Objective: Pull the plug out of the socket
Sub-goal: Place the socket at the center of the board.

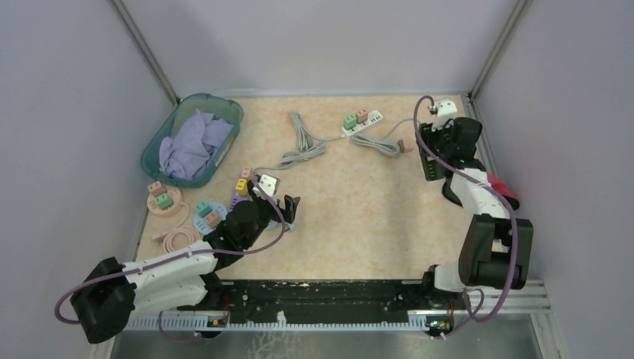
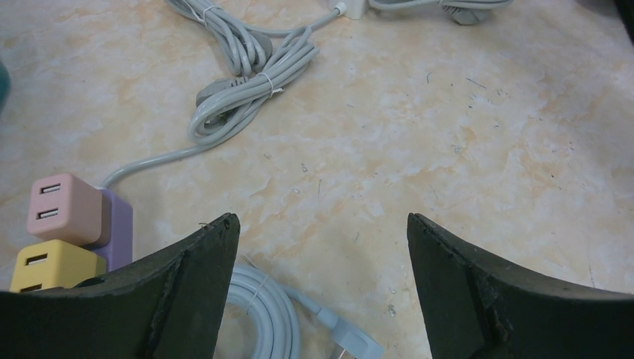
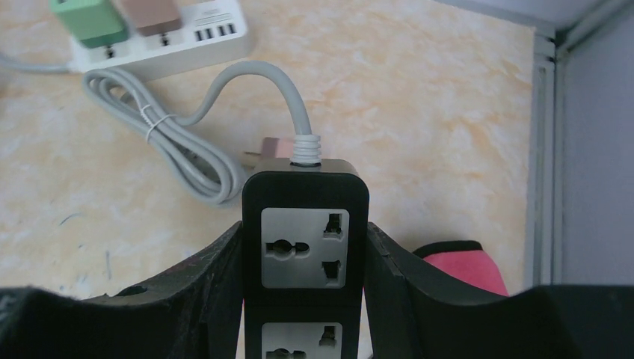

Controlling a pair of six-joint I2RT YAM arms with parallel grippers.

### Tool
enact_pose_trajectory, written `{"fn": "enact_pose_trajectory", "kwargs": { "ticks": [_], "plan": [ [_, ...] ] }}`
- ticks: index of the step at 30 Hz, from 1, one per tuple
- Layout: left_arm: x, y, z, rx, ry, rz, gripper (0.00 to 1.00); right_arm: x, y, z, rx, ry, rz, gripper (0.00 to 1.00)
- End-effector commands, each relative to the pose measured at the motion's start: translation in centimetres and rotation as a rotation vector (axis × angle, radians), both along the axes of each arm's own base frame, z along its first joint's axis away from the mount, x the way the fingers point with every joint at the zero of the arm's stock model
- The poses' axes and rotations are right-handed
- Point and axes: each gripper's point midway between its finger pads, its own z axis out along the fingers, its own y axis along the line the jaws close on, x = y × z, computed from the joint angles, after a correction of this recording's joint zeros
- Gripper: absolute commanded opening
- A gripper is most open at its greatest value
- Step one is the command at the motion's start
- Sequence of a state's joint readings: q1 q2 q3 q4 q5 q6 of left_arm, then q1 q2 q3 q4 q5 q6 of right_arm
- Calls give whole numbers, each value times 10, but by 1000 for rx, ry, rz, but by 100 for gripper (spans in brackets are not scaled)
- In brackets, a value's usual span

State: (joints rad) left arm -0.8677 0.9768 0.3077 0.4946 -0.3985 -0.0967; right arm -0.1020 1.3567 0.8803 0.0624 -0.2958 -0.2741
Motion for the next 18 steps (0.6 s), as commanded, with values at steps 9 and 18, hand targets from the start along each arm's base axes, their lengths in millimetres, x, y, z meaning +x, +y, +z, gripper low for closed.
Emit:
{"fn": "enact_pose_trajectory", "kwargs": {
  "ticks": [9,18],
  "plan": [
    [0,3,8,-33,-32,2,88,85,-72,43,195,-132,-332,0],
    [-2,8,9,-42,-37,12,88,110,-114,-19,296,8,-602,0]
  ]
}}
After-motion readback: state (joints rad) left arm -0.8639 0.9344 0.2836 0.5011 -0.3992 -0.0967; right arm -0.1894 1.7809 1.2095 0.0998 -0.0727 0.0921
